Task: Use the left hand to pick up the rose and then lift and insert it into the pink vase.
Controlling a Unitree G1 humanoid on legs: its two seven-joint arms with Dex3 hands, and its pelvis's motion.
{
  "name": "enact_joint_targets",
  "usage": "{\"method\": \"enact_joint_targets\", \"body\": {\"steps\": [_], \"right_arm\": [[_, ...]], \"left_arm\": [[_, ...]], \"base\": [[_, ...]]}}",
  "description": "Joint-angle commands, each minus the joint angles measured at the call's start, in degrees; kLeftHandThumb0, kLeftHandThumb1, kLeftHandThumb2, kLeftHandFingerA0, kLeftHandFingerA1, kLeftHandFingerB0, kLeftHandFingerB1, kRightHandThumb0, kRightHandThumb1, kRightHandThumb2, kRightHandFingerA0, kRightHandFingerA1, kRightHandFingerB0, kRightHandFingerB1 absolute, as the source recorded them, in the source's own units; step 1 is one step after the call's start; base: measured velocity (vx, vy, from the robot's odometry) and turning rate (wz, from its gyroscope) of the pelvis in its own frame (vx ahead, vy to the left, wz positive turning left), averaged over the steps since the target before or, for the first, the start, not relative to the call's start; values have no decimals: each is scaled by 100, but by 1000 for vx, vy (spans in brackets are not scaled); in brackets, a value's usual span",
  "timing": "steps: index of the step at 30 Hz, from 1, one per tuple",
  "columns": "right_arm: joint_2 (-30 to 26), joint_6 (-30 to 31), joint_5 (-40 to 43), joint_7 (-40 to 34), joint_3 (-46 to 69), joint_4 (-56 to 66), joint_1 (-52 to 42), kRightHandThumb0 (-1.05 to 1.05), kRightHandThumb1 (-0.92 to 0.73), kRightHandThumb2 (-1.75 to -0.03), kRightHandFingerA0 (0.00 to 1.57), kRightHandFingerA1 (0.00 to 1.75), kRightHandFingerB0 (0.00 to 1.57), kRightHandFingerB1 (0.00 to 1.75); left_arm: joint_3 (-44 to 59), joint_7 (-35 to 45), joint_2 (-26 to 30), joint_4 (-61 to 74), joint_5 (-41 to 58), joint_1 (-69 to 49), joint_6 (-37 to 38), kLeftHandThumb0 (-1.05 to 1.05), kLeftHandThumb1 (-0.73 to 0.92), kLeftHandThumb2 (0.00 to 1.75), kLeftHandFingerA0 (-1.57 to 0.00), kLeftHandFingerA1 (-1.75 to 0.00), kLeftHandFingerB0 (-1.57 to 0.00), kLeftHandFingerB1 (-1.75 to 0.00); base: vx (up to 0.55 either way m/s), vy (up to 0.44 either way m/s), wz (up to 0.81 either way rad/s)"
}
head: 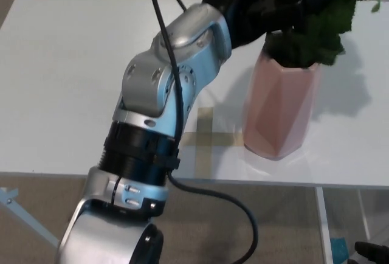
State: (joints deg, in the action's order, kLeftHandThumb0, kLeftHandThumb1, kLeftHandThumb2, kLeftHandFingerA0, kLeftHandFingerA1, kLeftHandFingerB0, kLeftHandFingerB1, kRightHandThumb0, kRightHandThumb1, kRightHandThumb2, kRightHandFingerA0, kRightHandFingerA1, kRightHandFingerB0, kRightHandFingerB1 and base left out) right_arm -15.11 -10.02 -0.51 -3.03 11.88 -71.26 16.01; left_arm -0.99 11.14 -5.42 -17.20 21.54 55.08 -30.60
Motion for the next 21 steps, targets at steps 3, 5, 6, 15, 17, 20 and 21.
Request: {"method": "enact_joint_targets", "body": {"steps": [3,5,6,15,17,20,21], "right_arm": [[-15,46,55,81,7,-4,-11,-33,-64,-59,65,43,55,39],[-11,63,67,80,17,1,-10,-32,-64,-59,65,43,55,39],[-15,60,61,80,13,1,-12,-32,-64,-59,65,43,55,39],[-19,15,33,45,-7,5,-53,-33,-64,-59,65,43,55,39],[-13,15,9,25,-28,-8,-51,-33,-64,-59,65,43,55,39],[5,23,14,12,-29,-6,-58,-33,-64,-59,65,43,54,39],[6,27,26,10,-19,0,-61,-33,-64,-59,65,43,53,39]], "left_arm": [[-146,759,97,250,219,-377,-276,-87,56,58,0,-13,0,-24],[-169,1011,238,343,288,-452,-382,-82,46,88,0,0,0,-11],[-178,1088,282,351,292,-466,-389,-92,55,63,0,-2,0,-8],[-160,1279,646,472,243,-542,-440,-85,48,89,0,0,0,-10],[-128,1260,680,545,264,-553,-480,-85,48,89,0,0,0,-10],[-42,1251,744,626,305,-556,-555,-86,49,89,0,0,0,-10],[-14,1277,778,651,325,-543,-599,-86,49,89,0,0,0,-10]], "base": [[0,0,0],[0,0,0],[0,0,0],[0,0,0],[0,0,0],[0,0,0],[0,0,0]]}}
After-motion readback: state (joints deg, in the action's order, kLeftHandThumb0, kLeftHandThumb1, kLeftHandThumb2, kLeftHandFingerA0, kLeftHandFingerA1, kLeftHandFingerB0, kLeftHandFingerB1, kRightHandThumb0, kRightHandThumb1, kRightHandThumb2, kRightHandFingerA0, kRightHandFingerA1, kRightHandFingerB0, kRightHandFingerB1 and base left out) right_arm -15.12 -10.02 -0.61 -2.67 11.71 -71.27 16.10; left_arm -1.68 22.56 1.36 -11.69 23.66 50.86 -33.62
